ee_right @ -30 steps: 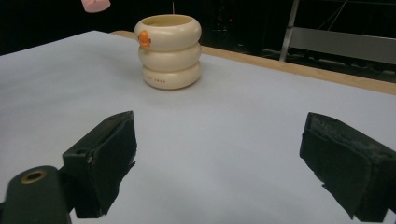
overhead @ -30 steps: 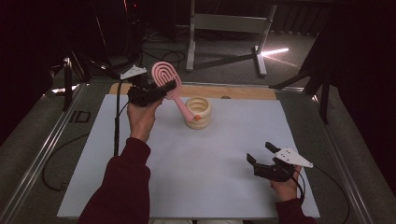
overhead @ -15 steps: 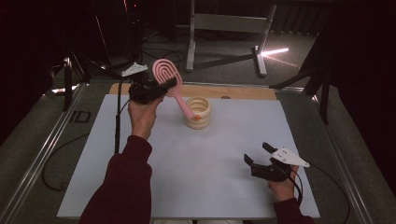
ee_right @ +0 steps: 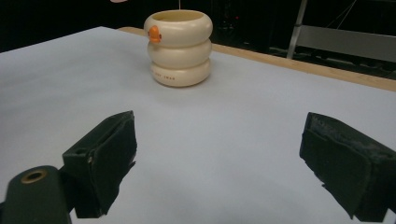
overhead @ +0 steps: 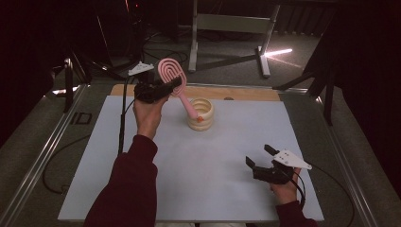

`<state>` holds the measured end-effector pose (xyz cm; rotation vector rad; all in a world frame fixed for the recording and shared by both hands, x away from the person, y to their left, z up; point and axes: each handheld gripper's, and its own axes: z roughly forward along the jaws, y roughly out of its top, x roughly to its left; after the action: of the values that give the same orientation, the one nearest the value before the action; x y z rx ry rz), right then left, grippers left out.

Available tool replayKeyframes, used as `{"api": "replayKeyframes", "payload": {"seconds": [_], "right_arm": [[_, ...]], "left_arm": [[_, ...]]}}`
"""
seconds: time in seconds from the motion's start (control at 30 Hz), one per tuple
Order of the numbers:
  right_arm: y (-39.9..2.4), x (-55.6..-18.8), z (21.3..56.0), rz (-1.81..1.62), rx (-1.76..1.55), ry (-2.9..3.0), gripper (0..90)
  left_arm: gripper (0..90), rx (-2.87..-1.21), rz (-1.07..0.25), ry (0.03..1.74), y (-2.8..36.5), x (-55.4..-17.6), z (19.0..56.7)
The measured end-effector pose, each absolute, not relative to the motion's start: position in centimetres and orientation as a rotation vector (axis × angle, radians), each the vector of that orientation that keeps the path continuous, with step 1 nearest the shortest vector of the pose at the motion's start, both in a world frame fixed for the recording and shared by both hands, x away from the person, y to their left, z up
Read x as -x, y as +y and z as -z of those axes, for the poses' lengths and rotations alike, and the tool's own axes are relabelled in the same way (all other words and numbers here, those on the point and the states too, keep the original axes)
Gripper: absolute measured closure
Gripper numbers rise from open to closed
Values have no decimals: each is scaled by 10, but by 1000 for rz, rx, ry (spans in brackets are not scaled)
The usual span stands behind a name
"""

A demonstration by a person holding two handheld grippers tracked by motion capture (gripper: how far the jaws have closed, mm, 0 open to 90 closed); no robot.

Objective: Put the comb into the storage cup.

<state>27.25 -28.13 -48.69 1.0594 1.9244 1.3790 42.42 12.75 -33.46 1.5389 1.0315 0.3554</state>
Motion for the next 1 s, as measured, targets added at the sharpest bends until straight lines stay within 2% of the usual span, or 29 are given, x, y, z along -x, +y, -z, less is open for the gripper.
{"api": "replayKeyframes", "payload": {"seconds": [1.0], "right_arm": [[-278, -272, 488, -1399, -1061, 1937, 111]], "left_arm": [[636, -1556, -406, 1029, 107, -442, 329]]}}
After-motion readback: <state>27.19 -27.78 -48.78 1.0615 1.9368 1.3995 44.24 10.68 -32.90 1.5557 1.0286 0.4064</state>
